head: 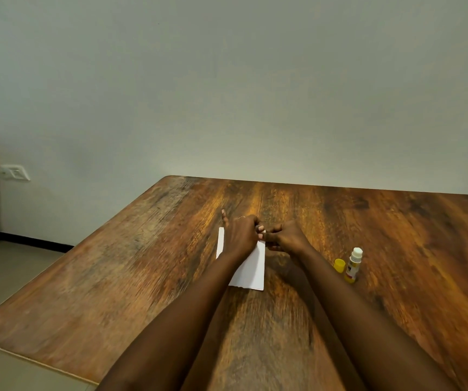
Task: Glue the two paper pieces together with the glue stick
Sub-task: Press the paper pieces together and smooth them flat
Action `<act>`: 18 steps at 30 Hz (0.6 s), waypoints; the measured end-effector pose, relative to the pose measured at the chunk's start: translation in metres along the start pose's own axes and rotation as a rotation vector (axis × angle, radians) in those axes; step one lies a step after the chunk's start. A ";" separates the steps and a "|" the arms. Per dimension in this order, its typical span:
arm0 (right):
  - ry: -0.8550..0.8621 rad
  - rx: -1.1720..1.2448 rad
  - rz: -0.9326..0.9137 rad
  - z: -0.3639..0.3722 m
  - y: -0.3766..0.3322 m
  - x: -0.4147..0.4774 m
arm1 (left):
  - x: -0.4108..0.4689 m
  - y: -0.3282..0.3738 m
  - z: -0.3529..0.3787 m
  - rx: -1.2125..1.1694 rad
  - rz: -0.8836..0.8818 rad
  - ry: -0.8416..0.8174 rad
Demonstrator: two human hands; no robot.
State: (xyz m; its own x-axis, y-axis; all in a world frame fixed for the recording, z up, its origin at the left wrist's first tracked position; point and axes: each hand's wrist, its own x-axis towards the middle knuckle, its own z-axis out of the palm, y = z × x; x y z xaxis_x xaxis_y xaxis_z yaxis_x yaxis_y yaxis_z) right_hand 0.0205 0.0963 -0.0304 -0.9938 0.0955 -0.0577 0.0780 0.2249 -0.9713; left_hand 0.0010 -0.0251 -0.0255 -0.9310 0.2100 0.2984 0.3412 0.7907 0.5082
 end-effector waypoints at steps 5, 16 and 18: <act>0.001 -0.018 0.013 0.002 -0.002 -0.001 | 0.001 -0.003 0.007 -0.006 -0.031 -0.015; -0.042 -0.032 0.019 0.000 0.004 -0.005 | -0.002 0.002 0.006 -0.024 -0.129 -0.010; -0.055 -0.051 0.032 0.000 0.004 -0.006 | 0.000 0.001 0.005 -0.038 -0.150 0.006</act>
State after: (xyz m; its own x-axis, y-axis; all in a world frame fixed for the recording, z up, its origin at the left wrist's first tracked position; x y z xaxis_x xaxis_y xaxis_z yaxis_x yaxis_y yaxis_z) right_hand 0.0266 0.0962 -0.0341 -0.9935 0.0505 -0.1023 0.1122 0.2717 -0.9558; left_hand 0.0009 -0.0214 -0.0291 -0.9711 0.0877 0.2220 0.2035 0.7903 0.5779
